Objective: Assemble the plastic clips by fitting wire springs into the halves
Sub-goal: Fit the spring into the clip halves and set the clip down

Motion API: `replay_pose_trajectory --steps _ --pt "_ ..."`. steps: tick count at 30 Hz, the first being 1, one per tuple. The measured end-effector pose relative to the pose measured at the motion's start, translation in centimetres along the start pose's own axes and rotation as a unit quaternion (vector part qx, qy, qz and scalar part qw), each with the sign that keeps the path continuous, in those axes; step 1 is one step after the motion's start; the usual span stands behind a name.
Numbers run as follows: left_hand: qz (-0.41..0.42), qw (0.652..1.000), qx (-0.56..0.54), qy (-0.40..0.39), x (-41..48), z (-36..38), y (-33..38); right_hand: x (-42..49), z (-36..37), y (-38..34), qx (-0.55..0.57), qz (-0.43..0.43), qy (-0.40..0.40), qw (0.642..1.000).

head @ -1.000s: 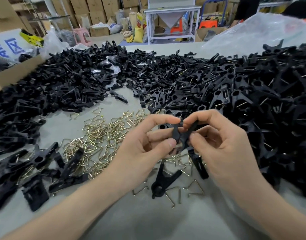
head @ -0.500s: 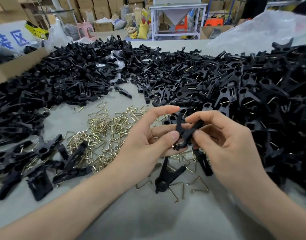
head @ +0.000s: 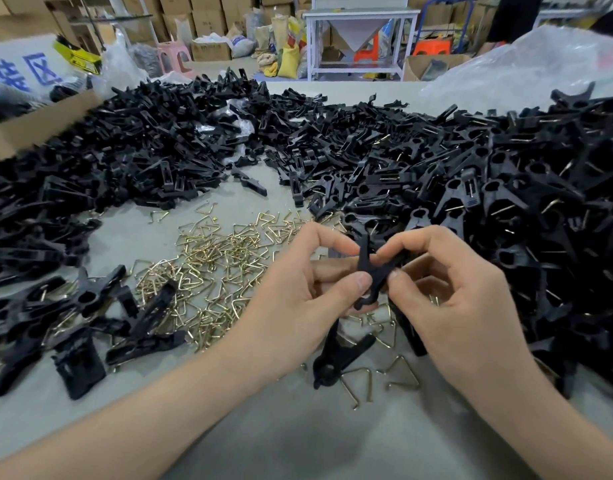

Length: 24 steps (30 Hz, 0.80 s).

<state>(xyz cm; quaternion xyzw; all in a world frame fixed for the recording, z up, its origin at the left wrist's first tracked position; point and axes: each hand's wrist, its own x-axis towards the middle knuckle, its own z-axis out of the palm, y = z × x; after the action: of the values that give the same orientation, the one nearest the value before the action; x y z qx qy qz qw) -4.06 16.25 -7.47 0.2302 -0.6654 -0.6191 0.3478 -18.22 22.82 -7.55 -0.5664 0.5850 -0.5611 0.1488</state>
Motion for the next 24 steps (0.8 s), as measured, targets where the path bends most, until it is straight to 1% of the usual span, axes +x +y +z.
replay_pose_trajectory --steps 4,6,8,11,13,15,17,18,19,21,24 --pt "0.028 0.999 0.044 0.002 -0.4 0.3 -0.1 -0.2 0.3 -0.2 -0.006 -0.017 0.034 0.999" --pt "0.045 0.995 0.082 0.025 -0.4 0.2 -0.1 -0.2 0.3 -0.4 0.000 -0.025 0.034 0.999" --pt "0.054 0.990 0.119 0.044 -0.2 0.1 -0.1 -0.1 0.2 -0.3 0.011 -0.019 0.018 1.000" --pt "0.046 0.990 0.109 0.076 0.0 -0.1 0.0 0.0 0.1 0.0 0.025 0.014 -0.022 0.999" --pt "0.029 0.991 0.100 0.082 0.1 -0.1 0.2 0.1 0.0 0.1 0.031 0.024 -0.035 0.999" --pt "0.016 0.992 0.090 0.085 0.1 -0.3 0.3 0.3 -0.2 -0.1 0.060 0.036 -0.037 0.997" --pt "0.025 0.988 0.095 0.119 0.4 -0.7 0.5 0.6 -0.8 -0.4 0.089 0.058 -0.012 0.994" --pt "0.035 0.983 0.104 0.148 0.5 -1.0 0.5 0.8 -1.2 -0.4 0.075 0.062 0.000 0.995" --pt "0.044 0.977 0.117 0.173 0.7 -1.4 0.6 1.0 -1.7 -0.4 0.037 0.059 -0.005 0.998" --pt "0.051 0.967 0.134 0.211 0.9 -1.9 0.7 1.2 -2.1 -0.2 -0.066 0.041 -0.056 0.995" --pt "0.042 0.958 0.134 0.251 1.3 -2.4 0.2 0.7 -1.1 0.0 -0.193 -0.001 -0.137 0.971"
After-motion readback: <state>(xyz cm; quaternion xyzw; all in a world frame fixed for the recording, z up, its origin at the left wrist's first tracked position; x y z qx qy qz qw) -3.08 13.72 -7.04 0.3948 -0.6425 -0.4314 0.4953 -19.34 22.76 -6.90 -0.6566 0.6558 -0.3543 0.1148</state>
